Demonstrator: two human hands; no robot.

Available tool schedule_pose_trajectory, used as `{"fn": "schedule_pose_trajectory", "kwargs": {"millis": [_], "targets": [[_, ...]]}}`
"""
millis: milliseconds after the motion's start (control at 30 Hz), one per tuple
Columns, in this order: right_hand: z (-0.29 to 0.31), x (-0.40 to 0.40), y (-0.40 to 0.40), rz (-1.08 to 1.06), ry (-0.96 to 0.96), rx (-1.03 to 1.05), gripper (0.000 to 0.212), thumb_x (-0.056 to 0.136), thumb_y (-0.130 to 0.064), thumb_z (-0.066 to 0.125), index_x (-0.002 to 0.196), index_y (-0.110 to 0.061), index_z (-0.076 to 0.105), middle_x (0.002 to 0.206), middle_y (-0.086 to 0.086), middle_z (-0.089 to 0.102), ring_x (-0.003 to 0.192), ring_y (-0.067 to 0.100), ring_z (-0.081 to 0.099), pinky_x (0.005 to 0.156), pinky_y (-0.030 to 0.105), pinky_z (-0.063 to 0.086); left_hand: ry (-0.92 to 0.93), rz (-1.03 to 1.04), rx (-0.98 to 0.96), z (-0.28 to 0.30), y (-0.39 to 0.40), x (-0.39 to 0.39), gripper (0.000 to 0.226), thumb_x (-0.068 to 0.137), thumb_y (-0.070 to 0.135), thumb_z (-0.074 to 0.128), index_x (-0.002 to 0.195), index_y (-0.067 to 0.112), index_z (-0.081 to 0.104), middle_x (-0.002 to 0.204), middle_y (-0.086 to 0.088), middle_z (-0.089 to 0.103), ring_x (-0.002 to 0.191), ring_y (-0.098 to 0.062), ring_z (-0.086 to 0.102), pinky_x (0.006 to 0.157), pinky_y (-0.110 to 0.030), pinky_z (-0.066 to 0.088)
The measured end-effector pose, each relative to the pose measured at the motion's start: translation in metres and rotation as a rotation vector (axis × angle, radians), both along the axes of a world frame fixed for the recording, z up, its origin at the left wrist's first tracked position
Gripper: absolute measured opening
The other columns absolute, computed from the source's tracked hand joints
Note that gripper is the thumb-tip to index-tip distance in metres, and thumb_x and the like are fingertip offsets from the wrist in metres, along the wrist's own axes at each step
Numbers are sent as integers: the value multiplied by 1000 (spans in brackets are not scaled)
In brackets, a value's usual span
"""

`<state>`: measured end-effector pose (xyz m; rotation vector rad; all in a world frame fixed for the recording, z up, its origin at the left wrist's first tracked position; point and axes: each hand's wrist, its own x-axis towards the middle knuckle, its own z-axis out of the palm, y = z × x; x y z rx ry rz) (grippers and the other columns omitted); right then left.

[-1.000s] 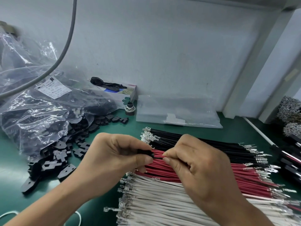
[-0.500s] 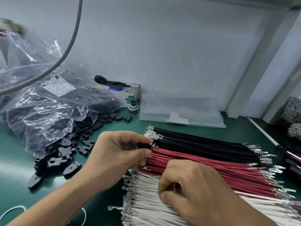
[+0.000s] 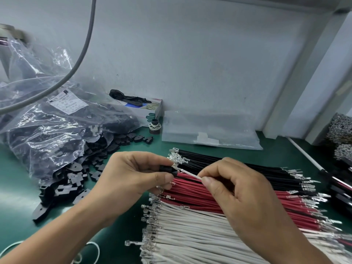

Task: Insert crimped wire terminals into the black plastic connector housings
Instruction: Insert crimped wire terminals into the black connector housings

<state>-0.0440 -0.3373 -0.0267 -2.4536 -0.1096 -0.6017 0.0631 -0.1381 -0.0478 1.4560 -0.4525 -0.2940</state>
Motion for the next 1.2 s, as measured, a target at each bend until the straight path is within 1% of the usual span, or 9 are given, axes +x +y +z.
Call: {"fn": "schedule_pose_trajectory", "kwargs": {"millis": [67,200,367,467,700,833,900,1100,1200], "targets": [[-2,0,0,-54,-79,-97,18,97,-36,56,85,-35,70,87,-16,61,83,10,61,65,27,49,12,-7,-5,1,0,0,31,58,12,87,88,15,84,78,-20,77,64,-23,75,56,-22,58],[-7,2,2,-81,-139,-186,13,96,-29,63,89,-33,73,85,-17,58,72,7,59,58,28,51,23,-10,-2,1,1,0,35,54,16,89,89,15,84,78,-22,77,64,-23,75,57,-23,59],[-4,2,2,-91,-226,-185,12,90,-31,62,88,-29,74,84,-16,59,68,6,59,53,28,51,25,-17,-1,1,1,1,34,55,16,89,89,14,84,78,-22,77,65,-24,75,59,-24,60],[-2,3,2,-83,-294,-271,10,89,-27,66,88,-24,75,84,-14,59,67,5,57,52,29,51,31,-15,-1,2,3,0,34,55,16,89,88,14,84,77,-22,76,65,-24,76,58,-24,60],[-3,4,-2,-90,-457,-365,12,94,-21,67,90,-16,77,85,-7,61,68,10,57,56,27,50,59,-7,-3,3,3,2,35,53,14,89,88,12,83,76,-22,76,62,-25,75,56,-25,59],[-10,5,-2,-64,-474,-455,6,92,-13,70,90,-13,76,85,-3,61,69,18,59,50,35,51,62,-36,-2,2,4,3,33,57,13,90,89,11,83,77,-22,76,64,-25,75,58,-25,60],[-10,6,-3,-52,-450,-425,6,92,-15,70,91,-14,76,85,-5,61,70,17,60,52,34,51,63,-40,-5,1,4,4,34,57,13,90,90,10,83,77,-23,76,65,-25,75,59,-26,60],[-19,10,5,-26,-320,-78,12,89,-27,66,87,-20,75,86,-14,59,77,7,60,64,22,49,47,-78,-3,1,6,2,33,56,10,89,89,7,83,77,-27,75,64,-28,75,61,-27,61],[-20,11,5,-21,-347,-171,10,91,-23,68,88,-16,74,86,-10,58,75,8,58,63,25,49,28,-83,18,1,6,1,31,56,6,89,86,7,83,77,-25,76,63,-28,75,60,-26,61]]}}
